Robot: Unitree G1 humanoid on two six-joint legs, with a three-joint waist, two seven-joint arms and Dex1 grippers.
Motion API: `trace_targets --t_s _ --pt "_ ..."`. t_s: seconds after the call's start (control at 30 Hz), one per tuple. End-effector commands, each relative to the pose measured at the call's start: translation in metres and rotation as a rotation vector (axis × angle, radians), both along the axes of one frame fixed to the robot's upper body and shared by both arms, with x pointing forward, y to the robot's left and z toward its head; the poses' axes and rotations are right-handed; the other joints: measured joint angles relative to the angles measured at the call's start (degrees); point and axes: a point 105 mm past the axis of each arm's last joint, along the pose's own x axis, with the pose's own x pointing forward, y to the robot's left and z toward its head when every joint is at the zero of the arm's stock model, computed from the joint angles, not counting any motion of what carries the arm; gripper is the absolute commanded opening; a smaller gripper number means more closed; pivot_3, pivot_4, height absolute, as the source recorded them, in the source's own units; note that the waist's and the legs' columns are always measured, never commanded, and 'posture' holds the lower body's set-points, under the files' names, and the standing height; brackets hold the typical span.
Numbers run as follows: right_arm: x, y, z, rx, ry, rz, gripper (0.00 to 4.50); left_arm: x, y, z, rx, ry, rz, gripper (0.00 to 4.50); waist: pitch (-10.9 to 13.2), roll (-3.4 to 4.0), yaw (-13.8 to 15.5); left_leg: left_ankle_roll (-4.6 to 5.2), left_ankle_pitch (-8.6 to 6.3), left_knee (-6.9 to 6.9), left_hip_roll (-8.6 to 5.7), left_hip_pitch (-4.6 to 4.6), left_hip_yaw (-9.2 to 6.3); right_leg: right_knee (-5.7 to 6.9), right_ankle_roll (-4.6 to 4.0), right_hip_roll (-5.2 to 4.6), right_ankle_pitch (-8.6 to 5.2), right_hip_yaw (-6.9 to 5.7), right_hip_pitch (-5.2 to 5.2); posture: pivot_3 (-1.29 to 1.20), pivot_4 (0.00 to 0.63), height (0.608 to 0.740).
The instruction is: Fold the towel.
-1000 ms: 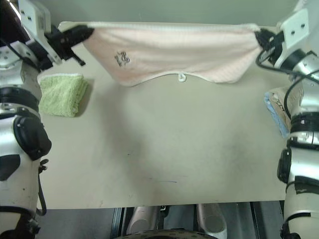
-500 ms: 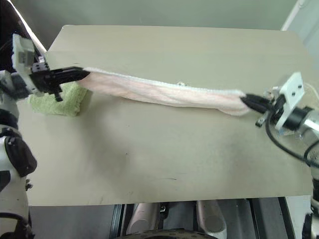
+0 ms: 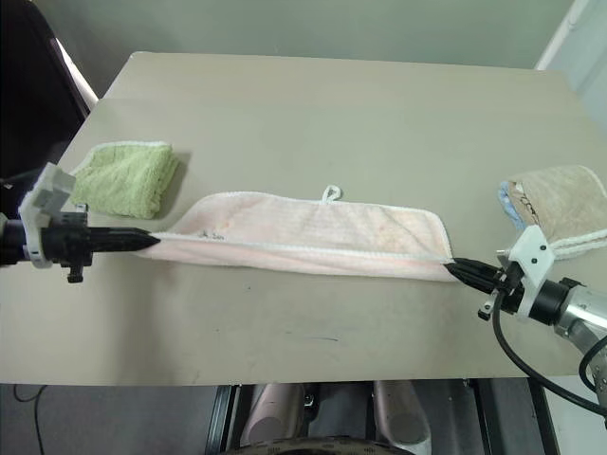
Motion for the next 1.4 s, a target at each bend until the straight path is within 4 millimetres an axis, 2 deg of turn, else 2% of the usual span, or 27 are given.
trace_targets --t_s 0.03,0.1,0.17,0.27,0.43,0.5,0.63,0.7,0.97,1.23,1.4 --pt "-0.015 -0.004 0.007 -0.044 -0.006 0.024 0.0 -0.02 0.0 0.019 -0.015 0.009 -0.054 0.03 -0.04 -0.06 -0.04 -0.08 -0.05 0.0 0.01 -0.02 -0.05 0.0 -0.06 0.04 -0.04 0.01 -0.02 0.0 0.15 0.697" --pt "-0.018 -0.005 0.006 -0.053 -0.006 0.024 0.0 -0.025 0.002 0.02 -0.021 0.015 -0.048 0.03 -0.06 -0.09 -0.05 -0.24 -0.17 -0.02 0.02 0.04 -0.13 0.04 -0.11 0.09 -0.16 0.01 0.0 0.0 0.15 0.697" --pt "-0.025 -0.004 0.002 -0.056 0.028 0.035 0.0 -0.029 0.009 0.02 -0.02 0.026 -0.021 0.03 -0.08 -0.09 -0.08 -0.85 -0.5 -0.02 0.01 0.04 -0.15 0.1 -0.15 0.09 -0.14 0.02 -0.04 0.0 0.15 0.697" --pt "-0.027 -0.003 0.002 -0.057 0.033 0.052 0.0 -0.028 0.015 0.017 -0.006 0.03 0.003 0.03 -0.14 -0.12 -0.09 -1.03 -0.6 -0.02 0.02 0.07 -0.23 0.17 -0.23 0.1 -0.2 0.02 -0.04 0.0 0.15 0.697" --pt "-0.005 -0.006 0.005 -0.079 -0.025 0.033 0.0 -0.01 0.014 0.012 -0.029 -0.019 0.022 0.03 -0.27 -0.13 -0.04 -1.05 -0.61 -0.02 0.0 0.06 -0.24 0.17 -0.31 0.09 -0.17 0.02 -0.06 0.0 0.15 0.697" --pt "0.009 -0.007 0.007 -0.073 -0.062 0.012 0.0 0.008 0.012 0.008 -0.044 -0.109 0.049 0.03 -0.34 -0.06 0.06 -1.0 -0.59 -0.01 -0.01 0.06 -0.24 0.16 -0.33 0.08 -0.16 0.02 -0.06 0.0 0.15 0.697" --pt "0.033 -0.013 0.004 -0.082 -0.114 -0.055 0.0 0.031 0.0 0.003 -0.093 -0.211 0.074 0.03 -0.39 -0.01 0.18 -0.2 -0.11 -0.01 -0.01 0.06 -0.23 0.2 -0.33 0.07 -0.15 0.02 -0.07 0.0 0.15 0.697" --pt "0.04 -0.013 0.003 -0.079 -0.132 -0.068 0.0 0.038 -0.004 0.003 -0.106 -0.234 0.073 0.03 -0.39 -0.02 0.17 -0.18 -0.1 -0.02 0.0 0.04 -0.23 0.2 -0.29 0.08 -0.15 0.0 -0.11 0.0 0.15 0.697" --pt "0.061 -0.014 0.005 -0.068 -0.186 -0.111 0.0 0.057 -0.005 0.004 -0.094 -0.296 0.118 0.03 -0.4 0.02 0.16 -0.09 -0.04 -0.04 0.02 0.18 -0.2 0.17 -0.18 0.09 -0.08 -0.02 0.06 0.0 0.15 0.697" --pt "0.076 -0.005 0.003 -0.048 -0.213 -0.122 0.0 0.075 -0.014 -0.007 -0.074 -0.343 0.141 0.03 -0.4 0.02 0.21 -0.03 0.0 -0.03 0.02 0.19 -0.19 0.12 -0.08 0.07 -0.02 -0.03 0.13 0.0 0.15 0.697" --pt "0.075 -0.002 -0.002 -0.041 -0.162 -0.121 0.0 0.08 -0.02 -0.01 -0.08 -0.352 0.137 0.03 -0.4 0.02 0.21 0.0 0.02 -0.03 0.02 0.18 -0.17 0.04 0.01 0.08 0.02 -0.03 0.16 0.0 0.15 0.697"
